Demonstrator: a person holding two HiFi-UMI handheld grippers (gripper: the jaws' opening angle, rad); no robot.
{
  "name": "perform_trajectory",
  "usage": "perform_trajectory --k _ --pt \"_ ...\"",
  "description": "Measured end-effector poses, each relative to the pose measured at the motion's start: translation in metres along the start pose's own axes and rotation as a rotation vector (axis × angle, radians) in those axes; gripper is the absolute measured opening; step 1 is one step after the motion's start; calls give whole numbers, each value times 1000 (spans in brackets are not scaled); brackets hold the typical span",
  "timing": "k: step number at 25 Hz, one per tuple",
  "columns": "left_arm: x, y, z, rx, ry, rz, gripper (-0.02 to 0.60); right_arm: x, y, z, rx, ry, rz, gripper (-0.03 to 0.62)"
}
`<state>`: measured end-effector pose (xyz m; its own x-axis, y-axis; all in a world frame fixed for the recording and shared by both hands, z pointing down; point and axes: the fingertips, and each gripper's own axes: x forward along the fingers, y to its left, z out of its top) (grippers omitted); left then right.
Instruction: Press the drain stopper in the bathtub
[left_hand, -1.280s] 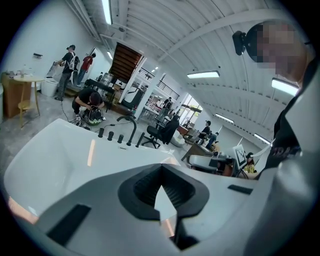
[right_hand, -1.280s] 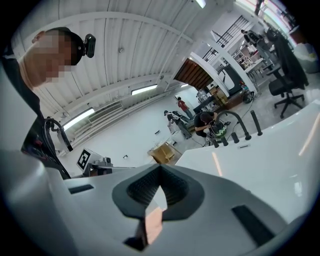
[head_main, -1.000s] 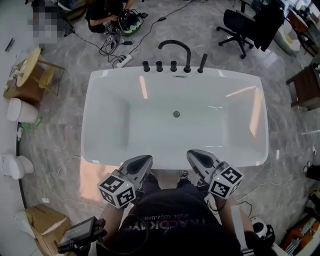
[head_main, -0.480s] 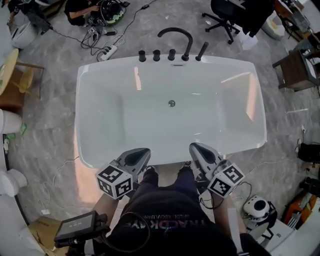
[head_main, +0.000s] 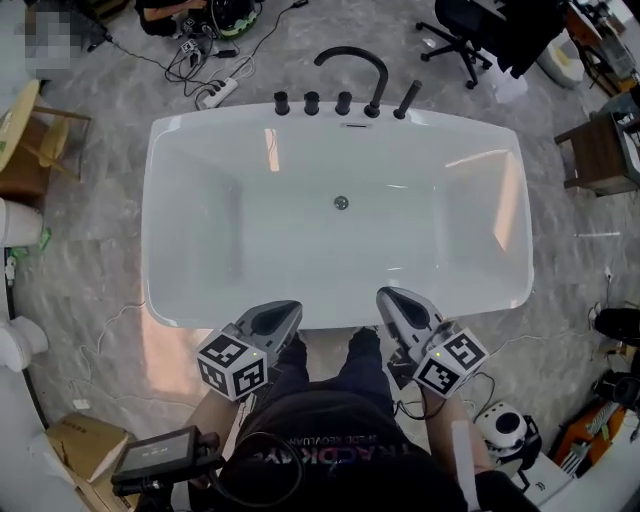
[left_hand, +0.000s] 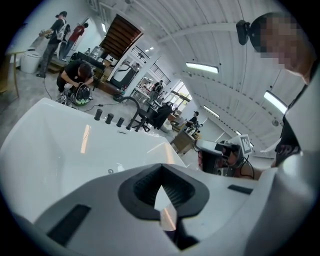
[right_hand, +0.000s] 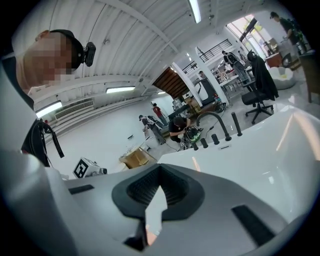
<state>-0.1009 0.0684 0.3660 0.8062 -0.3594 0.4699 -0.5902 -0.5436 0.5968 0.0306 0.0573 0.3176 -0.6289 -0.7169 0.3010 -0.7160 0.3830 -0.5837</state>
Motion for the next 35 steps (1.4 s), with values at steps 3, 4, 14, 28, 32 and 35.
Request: perform_trajectory --k 3,4,14,28,32,35 --pt "17 -7 -6 -10 7 29 11 -3 -23 1 1 27 25 15" --pt "24 -9 -8 -3 14 37 11 -4 -30 1 2 35 33 15" --pt "92 10 -31 393 120 87 11 24 -127 -21 -15 152 32 15" --pt "158 129 -64 315 29 54 11 247 -390 -172 19 502 -151 15" --pt "154 163 -60 47 -125 120 11 300 -466 -233 23 612 -256 15" --pt "152 180 -68 -59 -147 135 11 326 -504 -271 -28 711 -307 15"
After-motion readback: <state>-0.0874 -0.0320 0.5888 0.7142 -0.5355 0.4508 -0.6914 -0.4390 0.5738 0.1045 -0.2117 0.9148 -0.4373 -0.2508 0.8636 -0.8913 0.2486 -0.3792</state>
